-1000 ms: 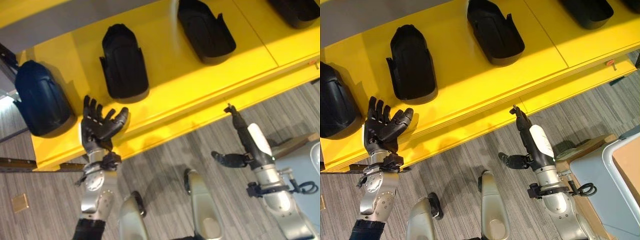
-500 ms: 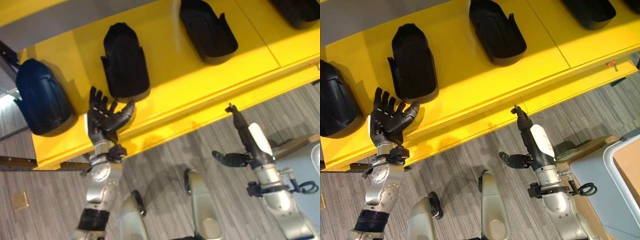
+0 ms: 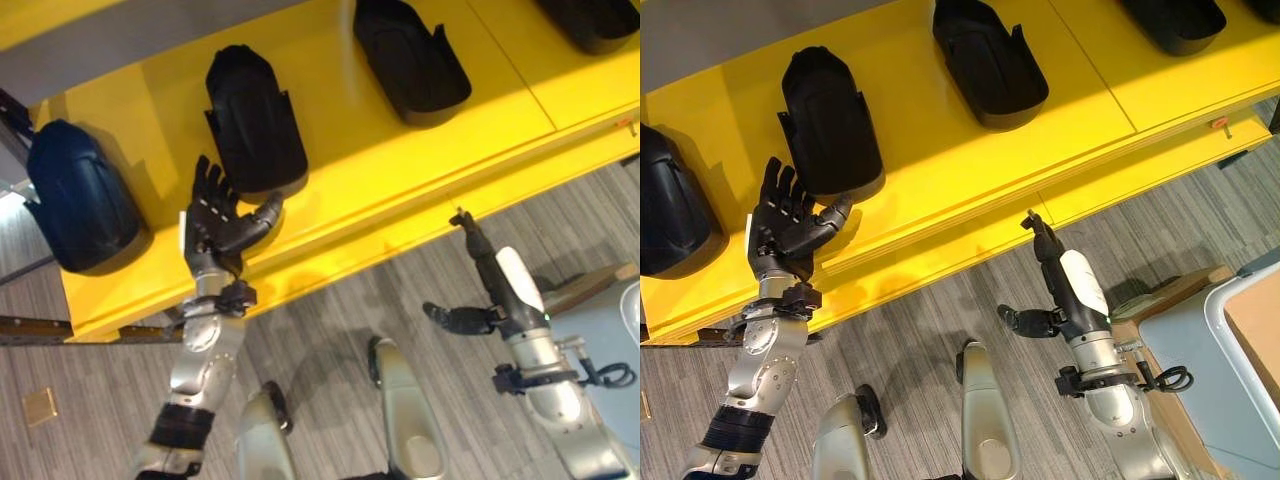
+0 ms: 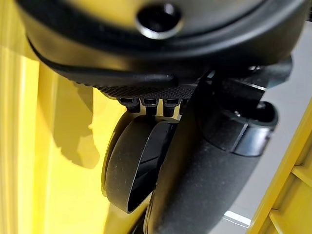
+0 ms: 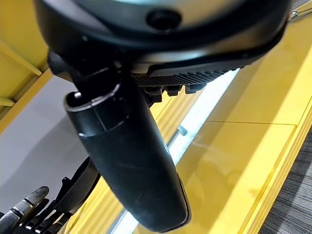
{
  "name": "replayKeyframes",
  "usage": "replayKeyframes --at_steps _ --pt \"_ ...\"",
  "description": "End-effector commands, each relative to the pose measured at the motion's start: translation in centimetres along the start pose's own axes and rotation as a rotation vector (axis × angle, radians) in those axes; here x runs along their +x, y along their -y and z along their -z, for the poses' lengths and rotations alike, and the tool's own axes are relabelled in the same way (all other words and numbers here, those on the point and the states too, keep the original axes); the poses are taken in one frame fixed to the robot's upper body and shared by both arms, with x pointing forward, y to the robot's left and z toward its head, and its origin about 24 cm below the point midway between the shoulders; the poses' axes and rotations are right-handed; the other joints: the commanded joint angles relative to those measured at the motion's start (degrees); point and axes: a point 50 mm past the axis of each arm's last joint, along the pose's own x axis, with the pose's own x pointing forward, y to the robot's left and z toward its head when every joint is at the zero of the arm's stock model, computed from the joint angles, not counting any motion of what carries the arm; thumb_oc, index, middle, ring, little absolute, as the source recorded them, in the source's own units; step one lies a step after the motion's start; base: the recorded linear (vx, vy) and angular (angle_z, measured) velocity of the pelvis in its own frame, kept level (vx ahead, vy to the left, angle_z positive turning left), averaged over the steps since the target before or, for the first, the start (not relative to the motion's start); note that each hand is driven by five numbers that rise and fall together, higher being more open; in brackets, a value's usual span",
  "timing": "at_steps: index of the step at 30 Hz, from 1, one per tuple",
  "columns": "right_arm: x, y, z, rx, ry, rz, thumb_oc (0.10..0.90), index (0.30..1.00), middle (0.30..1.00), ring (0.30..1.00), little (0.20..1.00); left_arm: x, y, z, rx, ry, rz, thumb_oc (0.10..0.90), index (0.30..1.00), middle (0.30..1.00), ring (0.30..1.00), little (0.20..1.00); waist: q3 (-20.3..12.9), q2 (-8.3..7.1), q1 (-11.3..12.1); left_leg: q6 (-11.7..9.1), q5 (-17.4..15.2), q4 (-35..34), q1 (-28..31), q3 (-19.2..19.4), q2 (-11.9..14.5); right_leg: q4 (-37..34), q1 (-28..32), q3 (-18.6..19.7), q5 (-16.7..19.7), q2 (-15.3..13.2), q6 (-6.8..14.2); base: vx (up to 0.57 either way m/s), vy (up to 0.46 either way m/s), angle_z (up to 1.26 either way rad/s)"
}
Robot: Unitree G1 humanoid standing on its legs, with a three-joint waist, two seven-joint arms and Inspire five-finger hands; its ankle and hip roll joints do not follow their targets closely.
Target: Move parts from the plastic box to the shelf.
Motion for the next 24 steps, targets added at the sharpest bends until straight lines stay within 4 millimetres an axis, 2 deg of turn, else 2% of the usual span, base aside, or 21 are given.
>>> replayKeyframes --at_steps 1,14,24 --pt "0.9 1.9 -3.1 0.042 0.183 0.110 0.900 1.000 1.000 1.000 1.000 0.8 2.4 -0.4 -0.004 0.018 0.154 0.900 1.000 1.000 1.000 1.000 -4.19 -2.57 -1.09 -0.58 4.17 -0.54 -1.65 -4.39 2.85 -6.37 3.13 3.62 6.65 -5.65 4.79 0.00 0.000 0.00" --pt "1.0 1.9 -3.0 0.041 0.182 0.102 0.900 1.000 1.000 1.000 1.000 0.8 2.6 -0.3 -0.003 0.019 0.159 0.900 1.000 1.000 1.000 1.000 -3.91 -2.71 -0.84 -0.65 3.91 -0.14 -1.86 -4.65 2.83 -5.90 3.27 3.74 6.26 -5.72 4.76 0.00 0.000 0.00" --pt "1.0 1.8 -3.1 0.051 0.183 0.098 0.900 1.000 1.000 1.000 1.000 0.7 3.6 0.0 -0.009 0.005 0.209 0.900 1.000 1.000 1.000 1.000 -3.91 -2.70 -1.10 -0.65 3.85 0.08 -1.78 -4.50 2.79 -5.83 3.09 3.90 6.41 -5.65 4.82 0.00 0.000 0.00"
